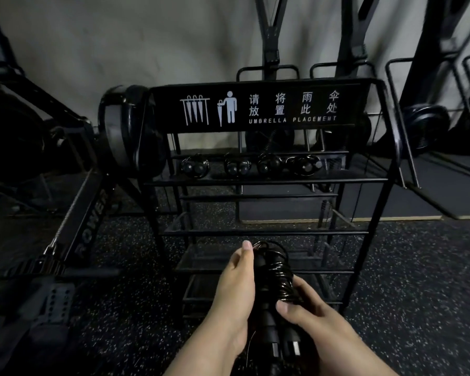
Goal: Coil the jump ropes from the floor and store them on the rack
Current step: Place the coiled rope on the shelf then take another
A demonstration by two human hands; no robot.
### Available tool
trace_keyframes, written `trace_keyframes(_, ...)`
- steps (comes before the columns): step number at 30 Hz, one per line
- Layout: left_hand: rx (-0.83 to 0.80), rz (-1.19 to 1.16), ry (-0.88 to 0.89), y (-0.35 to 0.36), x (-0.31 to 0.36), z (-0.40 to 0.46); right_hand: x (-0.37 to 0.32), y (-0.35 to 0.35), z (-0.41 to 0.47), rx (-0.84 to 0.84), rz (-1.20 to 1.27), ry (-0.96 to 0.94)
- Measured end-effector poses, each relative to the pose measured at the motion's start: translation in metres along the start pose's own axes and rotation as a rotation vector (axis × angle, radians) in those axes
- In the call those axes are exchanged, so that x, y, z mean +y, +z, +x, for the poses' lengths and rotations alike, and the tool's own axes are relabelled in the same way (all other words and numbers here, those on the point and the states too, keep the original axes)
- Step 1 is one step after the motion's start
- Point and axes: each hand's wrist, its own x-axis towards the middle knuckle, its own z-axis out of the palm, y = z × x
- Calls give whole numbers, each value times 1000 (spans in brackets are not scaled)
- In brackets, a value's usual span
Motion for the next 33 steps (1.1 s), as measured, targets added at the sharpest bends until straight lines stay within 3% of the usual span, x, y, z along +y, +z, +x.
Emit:
trace_keyframes(5,-82,54,43,27,24,6,-34,-18,-2,12,105,-47)
trace_keyframes(8,-66,68,164,35,34,27,-67,-34,7,18,155,-106)
trace_keyframes(13,-13,75,321,26,57,61,-153,-74,66,173,64,-257)
trace_keyframes(18,16,45,336,7,57,85,-222,-100,150,339,-71,-190)
trace_keyframes(29,27,-1,314,-9,44,110,-234,-128,229,397,-383,-2)
trace_keyframes(33,29,-3,309,-8,41,112,-230,-135,240,584,-665,-88)
